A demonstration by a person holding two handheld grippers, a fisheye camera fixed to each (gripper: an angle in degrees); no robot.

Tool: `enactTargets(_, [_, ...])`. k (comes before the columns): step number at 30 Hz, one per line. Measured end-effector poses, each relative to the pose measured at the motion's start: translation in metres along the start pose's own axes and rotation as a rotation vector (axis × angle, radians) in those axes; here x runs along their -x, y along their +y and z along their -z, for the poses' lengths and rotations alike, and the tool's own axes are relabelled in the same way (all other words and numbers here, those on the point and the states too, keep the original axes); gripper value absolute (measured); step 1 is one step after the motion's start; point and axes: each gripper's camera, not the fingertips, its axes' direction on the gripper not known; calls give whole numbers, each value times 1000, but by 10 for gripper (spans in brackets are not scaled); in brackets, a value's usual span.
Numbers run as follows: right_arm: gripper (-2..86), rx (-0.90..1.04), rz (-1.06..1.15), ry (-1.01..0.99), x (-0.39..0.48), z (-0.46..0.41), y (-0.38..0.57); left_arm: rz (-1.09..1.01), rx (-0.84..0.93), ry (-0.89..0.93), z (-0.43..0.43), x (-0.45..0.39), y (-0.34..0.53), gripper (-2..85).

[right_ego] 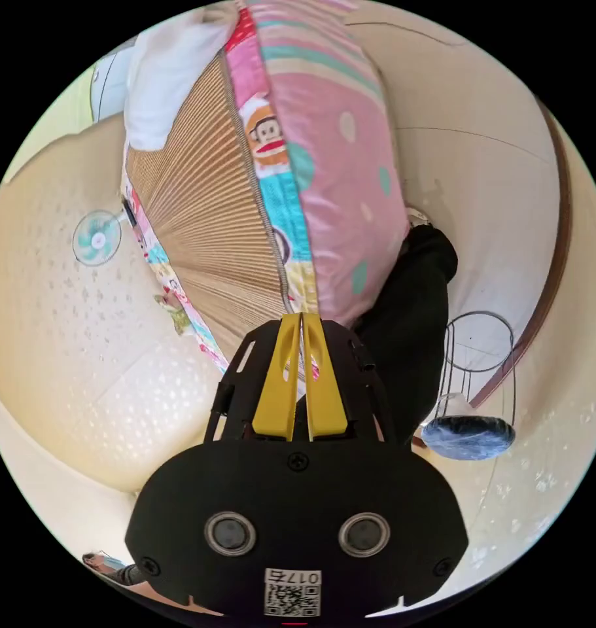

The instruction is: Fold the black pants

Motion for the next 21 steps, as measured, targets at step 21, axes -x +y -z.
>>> enactTargets(21, [4,11,219,-566,-47,-42,177,411,-764,-949,173,-6,295,95])
